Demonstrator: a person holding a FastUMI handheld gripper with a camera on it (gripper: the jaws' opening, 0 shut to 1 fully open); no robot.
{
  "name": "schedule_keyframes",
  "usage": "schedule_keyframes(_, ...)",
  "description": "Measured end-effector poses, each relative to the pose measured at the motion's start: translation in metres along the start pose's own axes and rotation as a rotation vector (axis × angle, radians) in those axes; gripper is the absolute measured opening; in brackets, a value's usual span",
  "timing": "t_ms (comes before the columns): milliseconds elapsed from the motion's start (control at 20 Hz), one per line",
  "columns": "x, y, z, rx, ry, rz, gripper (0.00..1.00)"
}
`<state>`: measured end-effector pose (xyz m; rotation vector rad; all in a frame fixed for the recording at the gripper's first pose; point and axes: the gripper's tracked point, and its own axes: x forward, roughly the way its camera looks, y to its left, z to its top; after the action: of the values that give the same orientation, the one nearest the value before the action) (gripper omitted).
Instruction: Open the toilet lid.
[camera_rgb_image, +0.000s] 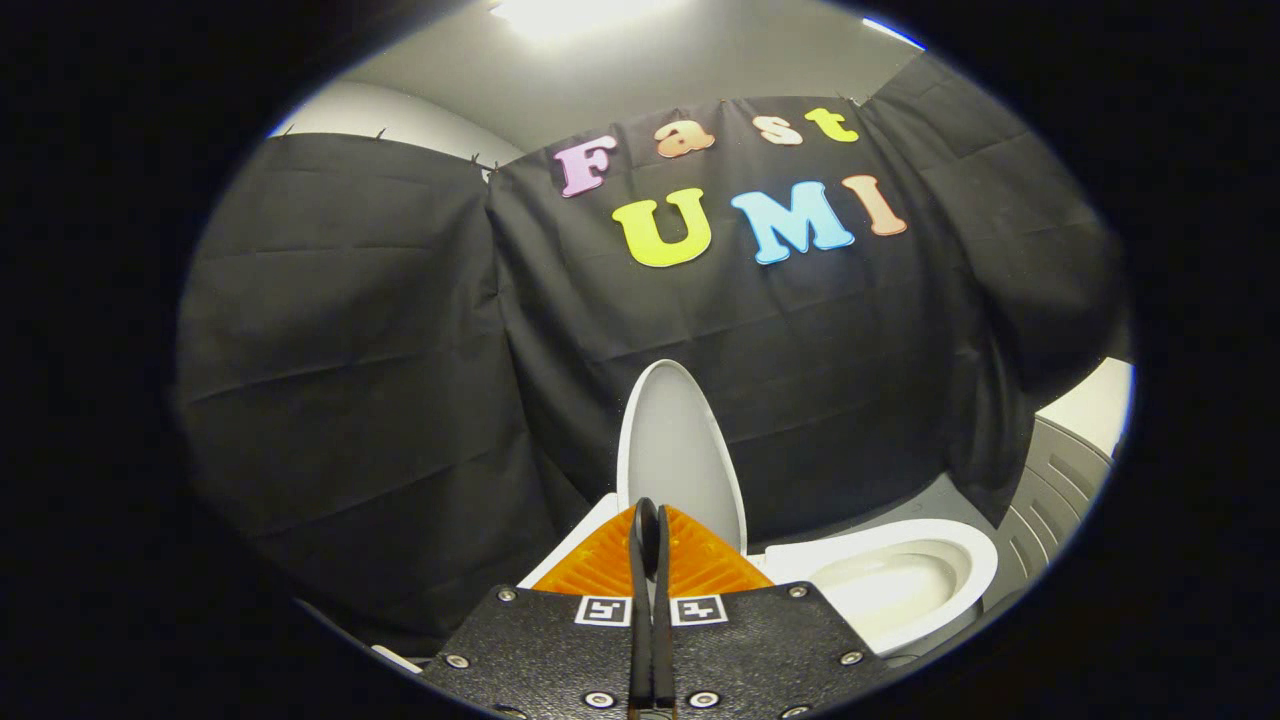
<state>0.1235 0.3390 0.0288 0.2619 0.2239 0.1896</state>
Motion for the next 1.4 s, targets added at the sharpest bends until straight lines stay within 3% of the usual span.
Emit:
schedule_keyframes(450, 0.021, 0.052, -0.019, -0.131, 0.018, 0.086, 0.00)
schedule_keyframes(850, 0.031, 0.082, -0.033, -0.154, 0.000, 0.157, 0.00)
schedule_keyframes(950, 0.031, 0.085, -0.031, -0.207, -0.008, 0.159, 0.00)
schedule_keyframes(1050, 0.034, 0.097, -0.031, -0.301, 0.034, 0.236, 0.04)
schedule_keyframes(1100, 0.033, 0.099, -0.036, -0.349, 0.034, 0.257, 0.27)
schedule_keyframes(1300, 0.011, 0.102, -0.025, -0.411, -0.013, 0.323, 0.94)
schedule_keyframes(1400, -0.002, 0.091, -0.013, -0.403, -0.041, 0.299, 0.95)
